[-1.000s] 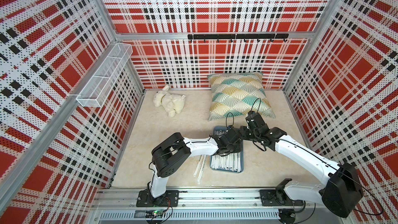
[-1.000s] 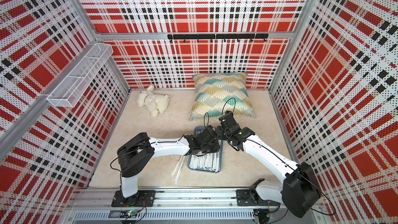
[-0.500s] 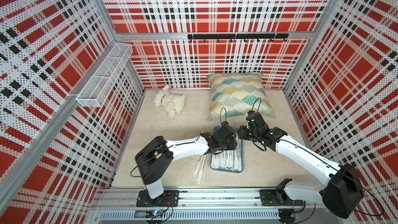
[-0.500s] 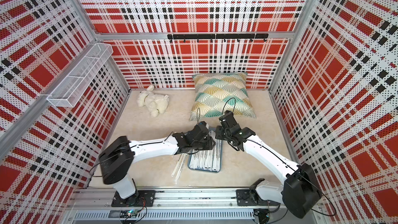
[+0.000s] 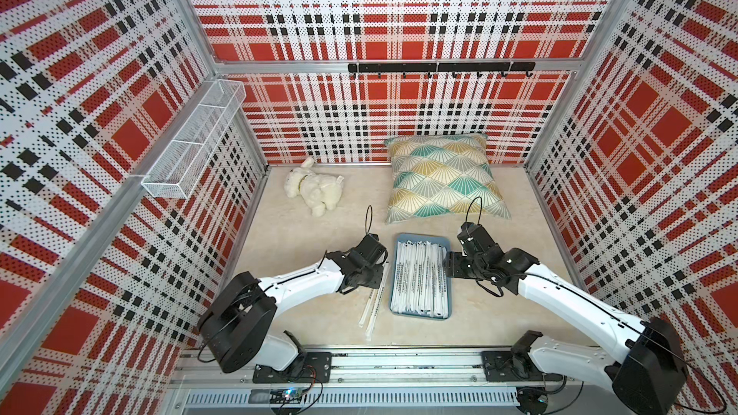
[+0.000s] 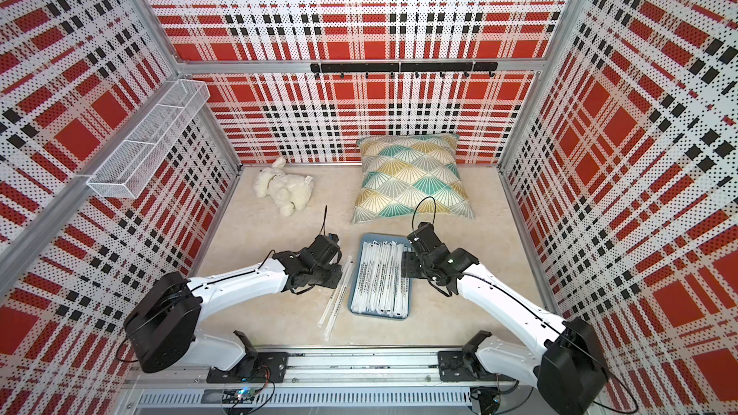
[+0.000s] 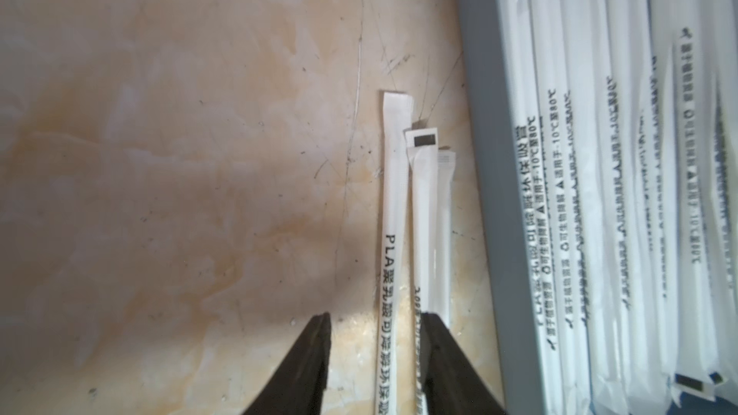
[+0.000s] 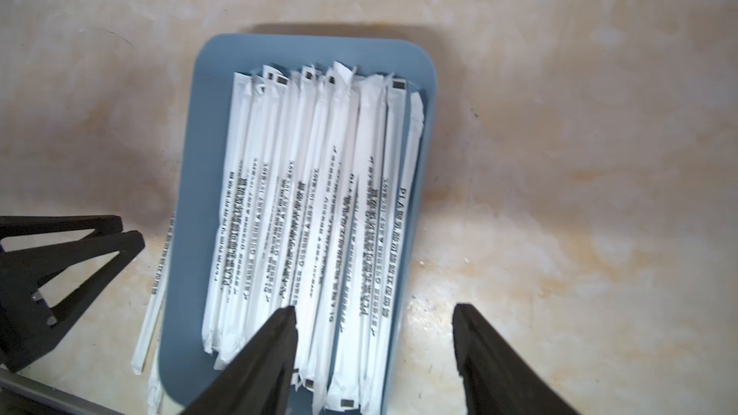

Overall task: Put the straws into the storage box
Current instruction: Pick up the straw from the center of the board.

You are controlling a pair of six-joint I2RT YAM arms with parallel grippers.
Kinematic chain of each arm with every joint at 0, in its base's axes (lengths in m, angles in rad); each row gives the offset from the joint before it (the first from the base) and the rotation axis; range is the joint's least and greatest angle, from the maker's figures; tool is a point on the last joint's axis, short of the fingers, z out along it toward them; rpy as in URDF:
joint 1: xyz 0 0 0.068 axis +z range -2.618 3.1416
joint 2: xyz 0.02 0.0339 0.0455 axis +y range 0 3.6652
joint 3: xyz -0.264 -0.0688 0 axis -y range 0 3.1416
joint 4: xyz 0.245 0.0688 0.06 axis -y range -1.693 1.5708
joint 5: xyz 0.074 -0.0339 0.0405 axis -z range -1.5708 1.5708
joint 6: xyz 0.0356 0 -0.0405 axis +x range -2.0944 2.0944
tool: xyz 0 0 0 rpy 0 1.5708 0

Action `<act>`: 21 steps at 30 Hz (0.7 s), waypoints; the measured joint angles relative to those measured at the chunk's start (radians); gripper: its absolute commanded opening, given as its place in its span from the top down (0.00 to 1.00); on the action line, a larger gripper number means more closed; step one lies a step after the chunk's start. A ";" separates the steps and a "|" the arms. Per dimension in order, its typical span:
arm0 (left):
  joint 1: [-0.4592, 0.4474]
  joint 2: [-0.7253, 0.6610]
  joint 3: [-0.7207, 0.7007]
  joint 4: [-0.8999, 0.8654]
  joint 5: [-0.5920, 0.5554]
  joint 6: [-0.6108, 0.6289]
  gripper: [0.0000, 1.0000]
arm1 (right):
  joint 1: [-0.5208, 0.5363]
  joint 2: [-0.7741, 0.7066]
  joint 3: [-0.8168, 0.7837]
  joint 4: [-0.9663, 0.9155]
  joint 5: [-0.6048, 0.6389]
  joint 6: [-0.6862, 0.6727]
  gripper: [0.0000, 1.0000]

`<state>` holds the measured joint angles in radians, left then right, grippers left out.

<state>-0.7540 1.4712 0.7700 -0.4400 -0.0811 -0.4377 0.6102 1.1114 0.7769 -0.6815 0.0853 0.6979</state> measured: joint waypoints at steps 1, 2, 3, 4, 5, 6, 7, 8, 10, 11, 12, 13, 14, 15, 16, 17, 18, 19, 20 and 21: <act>0.000 0.016 0.000 -0.001 0.005 0.008 0.63 | -0.010 -0.014 -0.012 -0.008 0.000 0.003 0.32; 0.000 0.026 0.000 -0.002 0.008 0.012 0.64 | -0.015 -0.023 -0.019 -0.013 0.000 0.006 0.32; 0.000 0.037 0.000 -0.002 0.014 0.018 0.66 | -0.020 -0.031 -0.024 -0.018 0.001 0.008 0.33; 0.000 0.045 0.000 -0.003 0.017 0.021 0.67 | -0.024 -0.033 -0.025 -0.019 0.002 0.011 0.33; 0.001 0.049 0.000 -0.003 0.019 0.024 0.68 | -0.026 -0.034 -0.025 -0.019 0.003 0.013 0.33; 0.002 0.053 0.000 -0.003 0.022 0.025 0.68 | -0.026 -0.034 -0.025 -0.018 0.003 0.014 0.34; 0.003 0.055 0.000 -0.003 0.023 0.026 0.68 | -0.027 -0.033 -0.025 -0.018 0.003 0.015 0.34; 0.004 0.058 0.000 -0.002 0.024 0.028 0.68 | -0.029 -0.033 -0.026 -0.017 0.004 0.016 0.34; 0.006 0.068 0.000 -0.002 0.025 0.031 0.69 | -0.035 -0.032 -0.030 -0.014 0.004 0.017 0.34; 0.006 0.073 0.000 -0.002 0.026 0.032 0.69 | -0.040 -0.031 -0.032 -0.012 0.004 0.017 0.34; 0.006 0.080 0.000 -0.002 0.026 0.035 0.70 | -0.049 -0.029 -0.037 -0.009 0.003 0.017 0.34; 0.006 0.083 0.002 0.000 0.025 0.039 0.71 | -0.062 -0.028 -0.042 -0.005 0.001 0.017 0.34; 0.006 0.086 0.004 0.001 0.024 0.040 0.73 | -0.072 -0.028 -0.046 -0.002 0.000 0.017 0.34; 0.006 0.089 0.006 0.001 0.024 0.043 0.74 | -0.085 -0.027 -0.051 0.000 -0.003 0.016 0.34; 0.006 0.092 0.009 0.001 0.021 0.045 0.77 | -0.095 -0.027 -0.056 0.003 -0.006 0.016 0.34; 0.006 0.098 0.014 -0.001 0.017 0.045 0.82 | -0.103 -0.027 -0.060 0.004 -0.009 0.016 0.34; 0.006 0.104 0.020 -0.004 0.012 0.047 0.87 | -0.108 -0.026 -0.062 0.006 -0.012 0.015 0.34; 0.006 0.109 0.026 -0.006 0.004 0.047 0.92 | -0.110 -0.026 -0.063 0.007 -0.014 0.015 0.35; 0.006 0.114 0.033 -0.011 -0.005 0.048 0.97 | -0.111 -0.026 -0.063 0.010 -0.016 0.015 0.35; 0.009 0.117 0.041 -0.021 -0.016 0.046 1.00 | -0.111 -0.025 -0.062 0.014 -0.018 0.014 0.35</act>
<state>-0.7448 1.5887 0.8108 -0.4614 -0.0975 -0.3920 0.4988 1.0863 0.7147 -0.6678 0.0673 0.7120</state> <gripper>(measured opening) 0.055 0.655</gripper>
